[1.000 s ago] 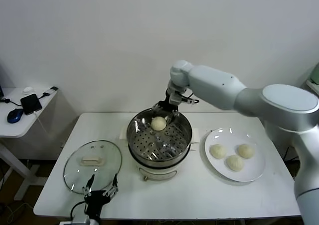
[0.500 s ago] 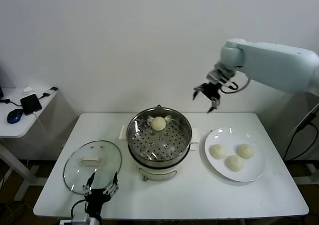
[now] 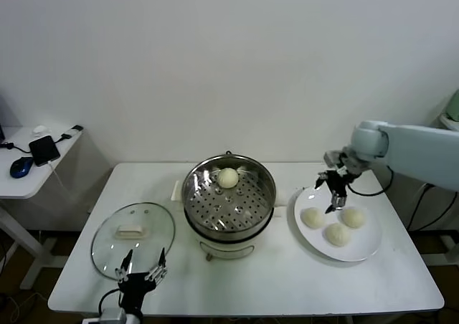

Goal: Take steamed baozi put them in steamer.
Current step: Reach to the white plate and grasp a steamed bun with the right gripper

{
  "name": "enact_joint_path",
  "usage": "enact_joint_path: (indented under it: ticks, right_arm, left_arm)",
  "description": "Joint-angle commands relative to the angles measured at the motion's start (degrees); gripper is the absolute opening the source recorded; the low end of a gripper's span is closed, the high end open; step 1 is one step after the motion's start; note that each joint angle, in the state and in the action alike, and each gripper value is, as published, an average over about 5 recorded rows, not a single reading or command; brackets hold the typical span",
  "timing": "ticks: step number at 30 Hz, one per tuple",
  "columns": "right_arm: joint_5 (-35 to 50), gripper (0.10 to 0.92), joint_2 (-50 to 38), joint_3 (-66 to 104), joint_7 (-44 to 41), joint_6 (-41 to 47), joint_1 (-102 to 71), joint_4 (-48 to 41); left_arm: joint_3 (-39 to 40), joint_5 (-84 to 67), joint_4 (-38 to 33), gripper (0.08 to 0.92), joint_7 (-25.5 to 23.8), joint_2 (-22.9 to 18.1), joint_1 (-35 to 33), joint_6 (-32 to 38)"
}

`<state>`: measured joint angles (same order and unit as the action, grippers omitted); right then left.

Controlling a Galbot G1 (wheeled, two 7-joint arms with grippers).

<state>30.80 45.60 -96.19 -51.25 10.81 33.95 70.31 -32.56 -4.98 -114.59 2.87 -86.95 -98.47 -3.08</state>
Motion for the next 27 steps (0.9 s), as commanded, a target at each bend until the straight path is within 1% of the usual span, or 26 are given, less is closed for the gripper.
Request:
enact_joint_path:
  ticks: [1,15,17,22,27]
  right_arm:
    - [-4.44,0.823,0.89,9.45,2.98,6.55,-13.35,-6.25]
    - [-6.75,0.816,4.71,14.48,3.29,6.35,-17.92,-12.12]
    - [-6.55,0.789,5.03,15.17,3.17,6.31,-18.26,-12.31]
    - [-6.4,0.69,4.83,15.4,1.6,6.11,-17.28,-11.13]
    - [-4.03,0.649,3.14,11.65,-0.16,5.5,-10.37,-7.3]
  left_arm:
    - [-0.14,0.13,0.03,0.823,0.07,-0.12,-0.36,0.11]
    - [-0.25,0.16,0.5,0.823,0.14,0.01,-0.29,0.36]
    - [-0.22,0.17,0.52,0.823,0.16,0.07,-0.3,0.42]
    - [-0.17,0.2,0.24,0.823,0.19,0.15,-0.52,0.45]
    - [-0.06,0.35,-0.53,0.823,0.18,0.2,-0.94,0.4]
